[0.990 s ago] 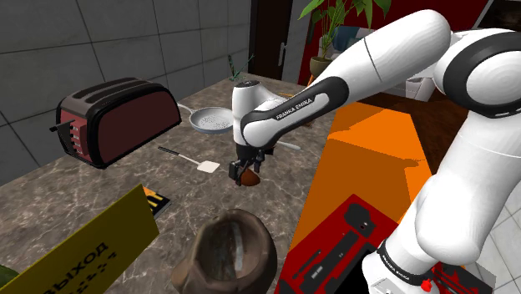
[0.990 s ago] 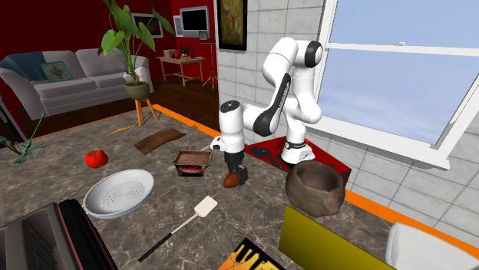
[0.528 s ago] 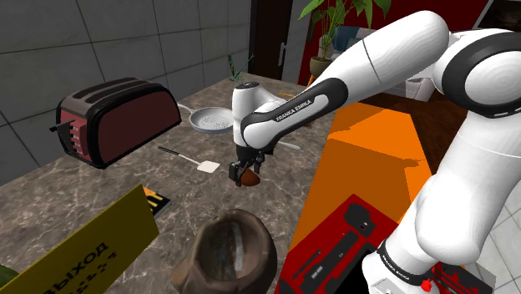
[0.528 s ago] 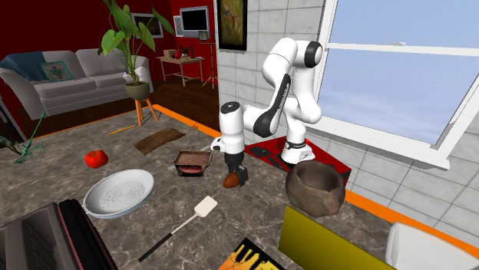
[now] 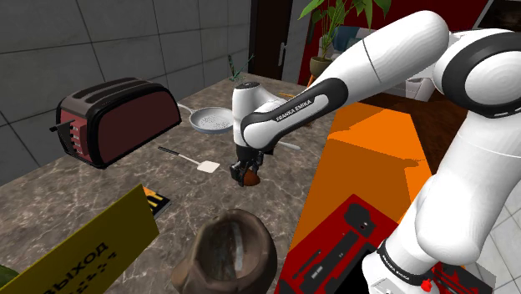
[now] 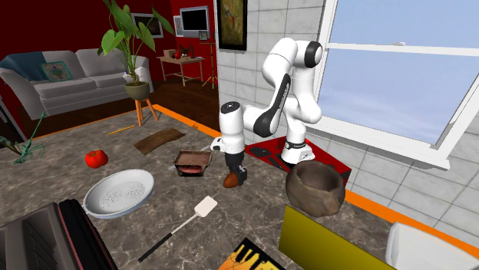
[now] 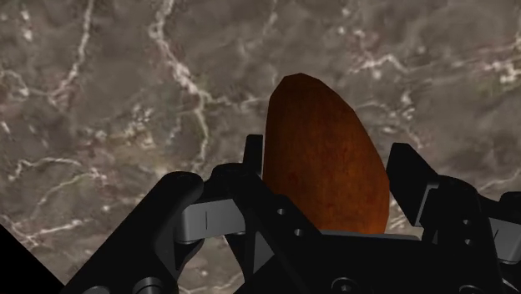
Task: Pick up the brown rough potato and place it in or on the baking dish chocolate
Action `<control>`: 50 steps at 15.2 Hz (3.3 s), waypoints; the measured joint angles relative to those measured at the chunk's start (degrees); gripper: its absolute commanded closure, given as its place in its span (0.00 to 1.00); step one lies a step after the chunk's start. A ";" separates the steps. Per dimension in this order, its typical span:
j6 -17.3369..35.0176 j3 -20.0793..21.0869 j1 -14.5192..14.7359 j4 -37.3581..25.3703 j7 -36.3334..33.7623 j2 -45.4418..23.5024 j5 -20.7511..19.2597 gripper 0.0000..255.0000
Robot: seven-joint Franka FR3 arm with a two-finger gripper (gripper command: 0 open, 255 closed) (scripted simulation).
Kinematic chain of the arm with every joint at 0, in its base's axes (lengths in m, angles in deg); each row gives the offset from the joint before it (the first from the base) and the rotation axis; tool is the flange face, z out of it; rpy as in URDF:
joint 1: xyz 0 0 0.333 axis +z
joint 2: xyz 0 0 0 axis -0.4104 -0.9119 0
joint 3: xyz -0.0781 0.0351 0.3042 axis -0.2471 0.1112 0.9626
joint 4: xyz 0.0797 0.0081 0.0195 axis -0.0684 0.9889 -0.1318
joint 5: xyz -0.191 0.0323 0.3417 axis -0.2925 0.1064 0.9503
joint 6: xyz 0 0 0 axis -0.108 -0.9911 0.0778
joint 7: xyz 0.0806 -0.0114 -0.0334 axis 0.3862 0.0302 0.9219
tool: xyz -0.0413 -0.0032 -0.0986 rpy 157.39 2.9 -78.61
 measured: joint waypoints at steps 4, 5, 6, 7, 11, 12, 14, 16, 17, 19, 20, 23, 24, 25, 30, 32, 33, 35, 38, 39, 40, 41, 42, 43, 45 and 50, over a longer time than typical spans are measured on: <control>-0.29 0.01 -0.01 -0.05 0.05 0.23 0.07 1.00; -0.86 0.05 0.01 -0.32 0.05 0.55 0.16 1.00; -1.59 0.07 0.01 -0.76 0.10 0.86 0.24 1.00; -2.34 0.10 0.01 -1.01 0.14 1.37 0.38 1.00; -5.06 0.09 -0.12 -1.87 0.56 3.29 0.85 1.00; -5.84 0.07 -0.15 -2.38 0.64 3.56 0.91 1.00; -7.41 0.04 -0.22 -3.13 0.84 4.40 1.11 1.00; -8.74 0.06 -0.21 -3.97 0.87 4.89 1.23 1.00; -9.44 0.06 -0.21 -4.37 0.90 5.20 1.30 1.00; -11.03 0.05 -0.23 -5.25 1.00 5.93 1.46 1.00; -11.89 0.06 -0.23 -5.79 1.01 6.26 1.52 1.00; -14.03 0.00 -0.29 -6.94 1.21 7.26 1.73 1.00; -14.64 -0.02 -0.31 -7.31 1.26 7.51 1.77 1.00; -15.52 -0.02 -0.31 -8.05 1.26 7.66 1.80 1.00; -19.19 -0.03 -0.31 -10.79 1.28 8.60 1.98 1.00; -20.53 -0.07 -0.34 -11.61 1.37 9.12 2.07 1.00; -21.30 -0.07 -0.33 -12.00 1.37 9.51 2.15 1.00; -22.88 -0.16 -0.41 -13.30 1.51 9.80 2.19 1.00; -24.10 -0.85 -1.06 -15.48 2.72 8.80 1.85 1.00; -24.34 -1.32 -1.52 -16.33 3.56 8.14 1.65 1.00; -24.67 -2.01 -2.18 -17.13 4.81 7.64 1.45 1.00; -24.96 -2.54 -2.70 -17.92 5.80 7.14 1.29 1.00; -25.08 -3.29 -3.44 -18.43 7.23 6.72 1.13 1.00; -25.16 -3.85 -4.00 -19.61 8.30 5.63 0.89 1.00; -25.67 -5.17 -5.37 -22.34 10.86 3.39 0.45 1.00; -26.68 -7.74 -8.33 -27.81 16.30 -1.07 -0.11 1.00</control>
